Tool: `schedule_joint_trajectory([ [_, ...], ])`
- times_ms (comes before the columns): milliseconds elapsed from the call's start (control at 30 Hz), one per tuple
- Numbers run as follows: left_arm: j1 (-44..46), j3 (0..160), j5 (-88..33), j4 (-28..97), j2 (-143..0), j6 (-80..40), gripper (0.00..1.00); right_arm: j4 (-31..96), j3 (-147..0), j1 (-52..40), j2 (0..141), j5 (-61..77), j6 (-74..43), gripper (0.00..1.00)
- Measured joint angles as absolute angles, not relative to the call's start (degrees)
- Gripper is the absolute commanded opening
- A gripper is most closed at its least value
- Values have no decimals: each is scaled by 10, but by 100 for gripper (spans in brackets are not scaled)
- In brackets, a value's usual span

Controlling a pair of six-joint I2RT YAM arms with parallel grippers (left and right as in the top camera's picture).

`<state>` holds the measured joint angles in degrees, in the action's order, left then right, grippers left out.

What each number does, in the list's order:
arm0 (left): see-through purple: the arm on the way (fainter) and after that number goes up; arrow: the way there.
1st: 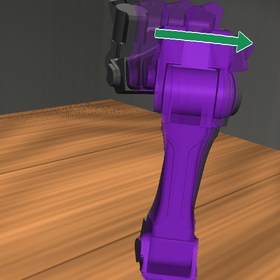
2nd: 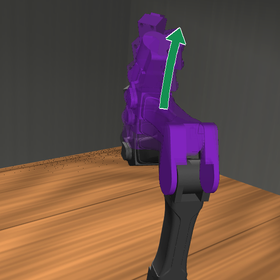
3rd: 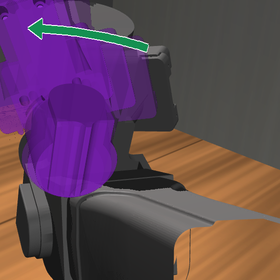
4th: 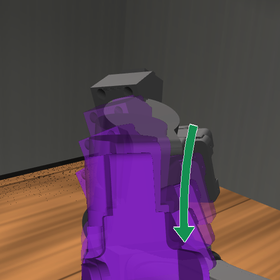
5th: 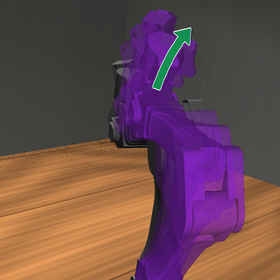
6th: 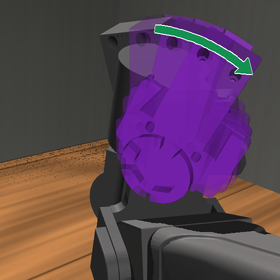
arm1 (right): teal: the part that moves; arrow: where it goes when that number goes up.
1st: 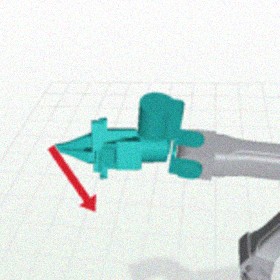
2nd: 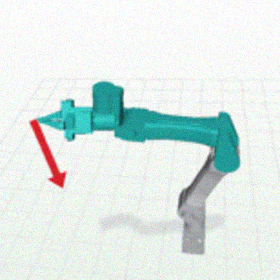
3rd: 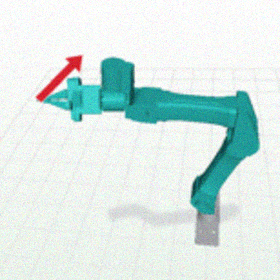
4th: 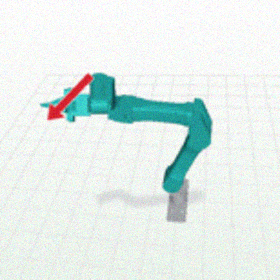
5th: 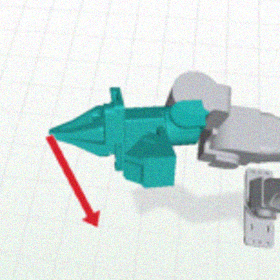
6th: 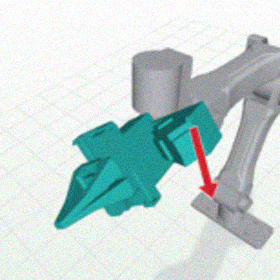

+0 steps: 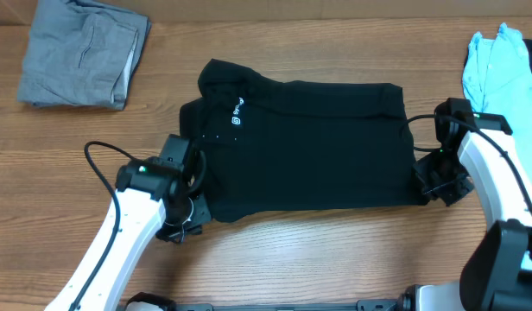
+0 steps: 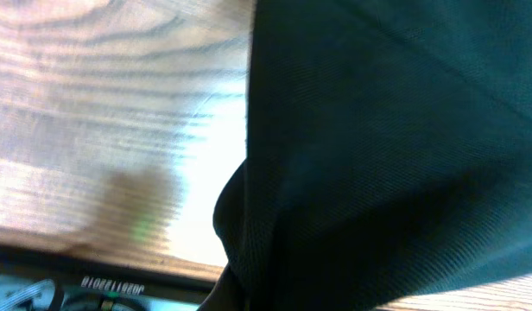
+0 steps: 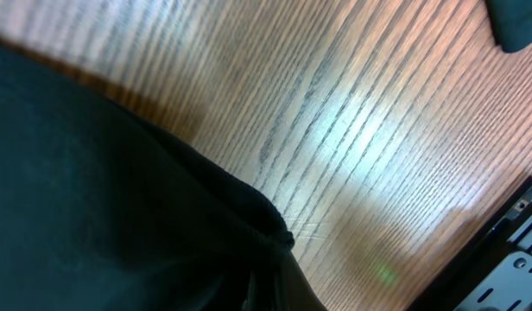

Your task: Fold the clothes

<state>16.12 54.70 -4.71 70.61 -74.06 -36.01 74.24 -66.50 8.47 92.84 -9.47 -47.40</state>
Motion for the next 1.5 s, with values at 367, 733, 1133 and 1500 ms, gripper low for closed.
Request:
schedule_joint_trajectory([
  [367, 227, 736, 80, 729, -703, -357, 4, 716, -728, 85, 845, -105, -472, 4],
  [733, 332, 1047, 274, 809, -698, -338, 4, 753, -990, 83, 735, -110, -413, 4],
  [1133, 368, 1187, 458, 737, -696, -277, 4, 704, -1138, 82, 680, -108, -380, 4],
  [1500, 212, 1193, 362, 626, -865, -172, 4, 641, -1143, 81, 888, -57, -388, 4],
])
